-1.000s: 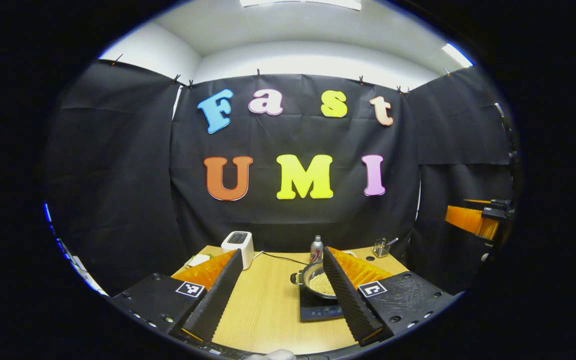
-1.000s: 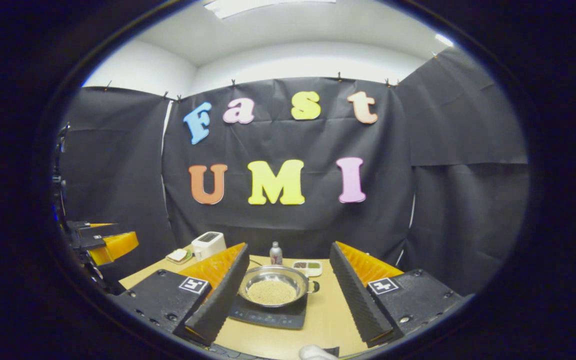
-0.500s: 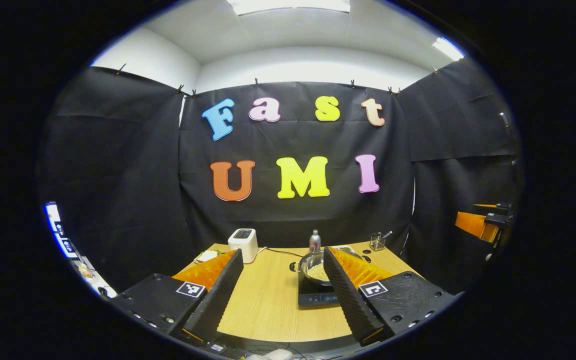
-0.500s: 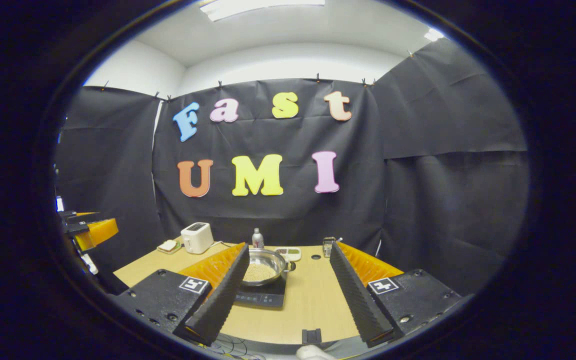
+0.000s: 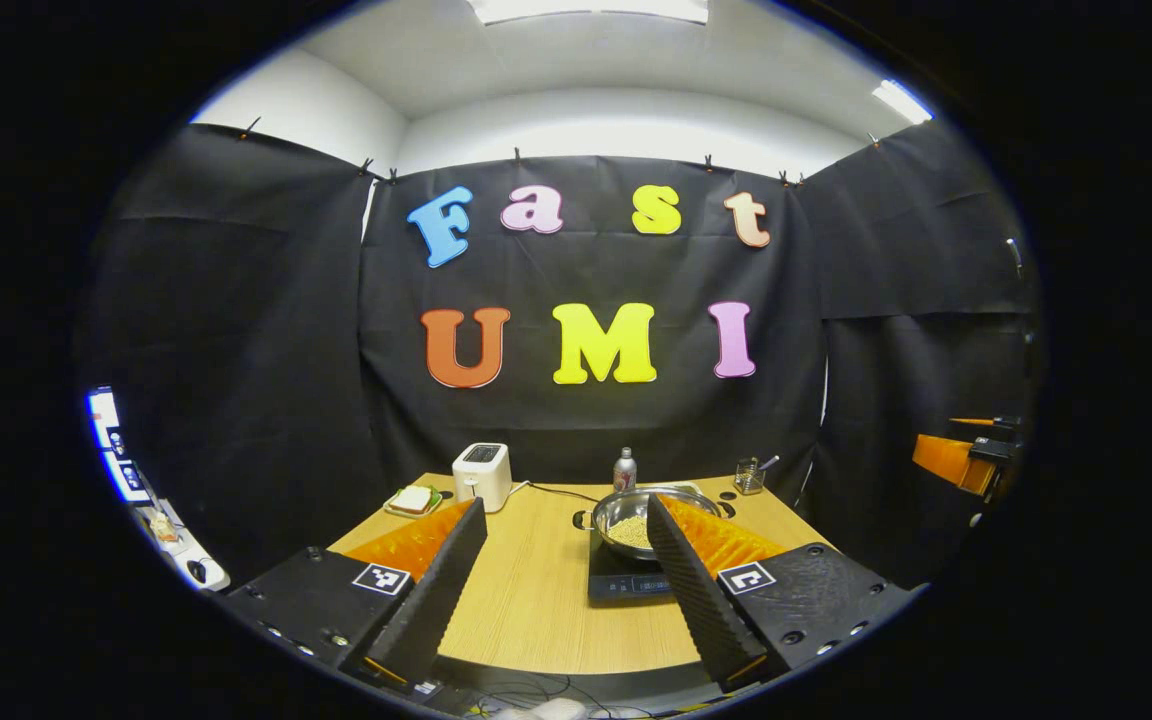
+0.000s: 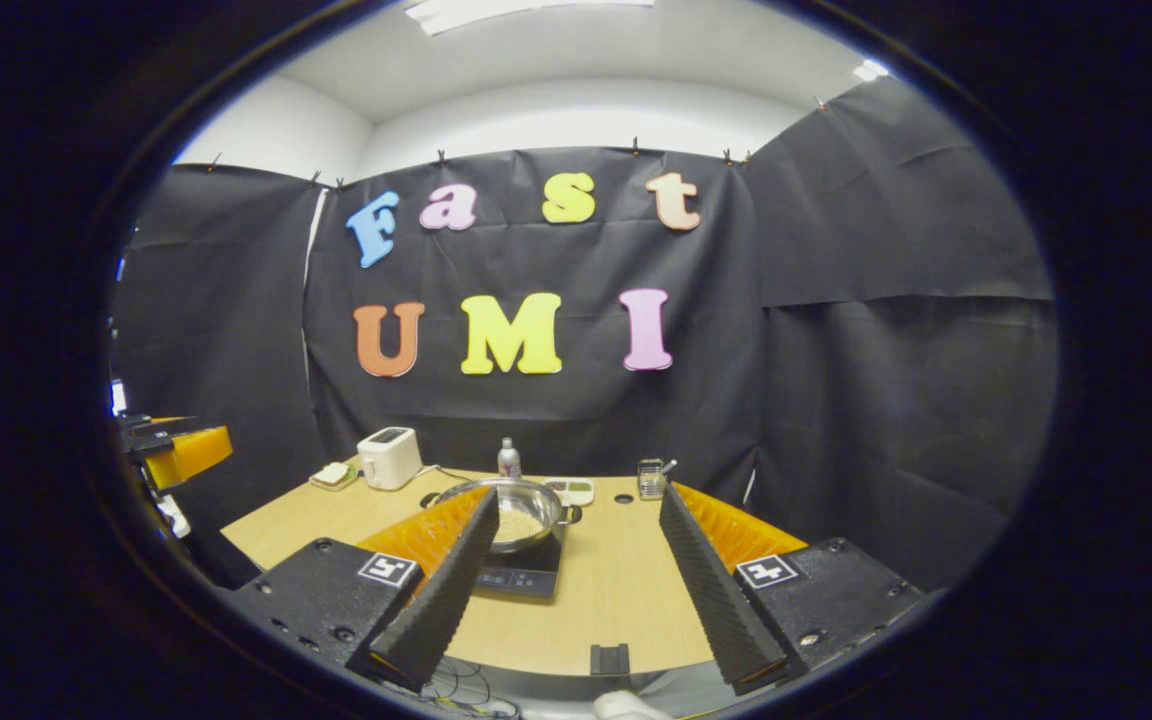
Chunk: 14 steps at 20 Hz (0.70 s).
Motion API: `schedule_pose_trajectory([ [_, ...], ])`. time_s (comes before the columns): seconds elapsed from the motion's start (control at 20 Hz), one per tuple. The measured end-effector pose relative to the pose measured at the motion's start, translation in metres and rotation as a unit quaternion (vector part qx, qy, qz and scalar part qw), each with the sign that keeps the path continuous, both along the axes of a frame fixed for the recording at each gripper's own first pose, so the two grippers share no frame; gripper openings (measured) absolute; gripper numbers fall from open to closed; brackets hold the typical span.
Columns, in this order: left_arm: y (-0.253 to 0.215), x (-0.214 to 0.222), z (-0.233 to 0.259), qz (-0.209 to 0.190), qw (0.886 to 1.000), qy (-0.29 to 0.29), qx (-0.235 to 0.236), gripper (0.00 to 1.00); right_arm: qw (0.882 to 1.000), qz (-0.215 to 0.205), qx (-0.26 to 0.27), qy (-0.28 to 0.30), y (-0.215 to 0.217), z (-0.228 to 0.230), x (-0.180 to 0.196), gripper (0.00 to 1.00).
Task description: First push the handle of the pot to place it horizontally, then grasp the pot with both hands and set it on the induction cooktop.
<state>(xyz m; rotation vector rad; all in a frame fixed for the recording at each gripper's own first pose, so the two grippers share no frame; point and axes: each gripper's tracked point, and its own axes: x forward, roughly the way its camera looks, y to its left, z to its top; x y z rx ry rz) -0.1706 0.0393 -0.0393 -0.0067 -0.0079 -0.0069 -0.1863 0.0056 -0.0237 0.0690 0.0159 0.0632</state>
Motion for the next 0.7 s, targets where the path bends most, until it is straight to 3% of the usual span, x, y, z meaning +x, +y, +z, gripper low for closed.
schedule_pose_trajectory([
  [0.05, -0.003, 0.001, -0.002, -0.002, 1.0, 0.004, 0.0, 0.96, 1.0, 0.001, -0.001, 0.001, 0.001, -0.001, 0.001, 1.0],
  [0.7, -0.013, 0.022, 0.001, -0.005, 1.0, 0.012, -0.005, 0.96, 1.0, 0.01, -0.001, 0.016, 0.0, -0.004, 0.034, 1.0],
])
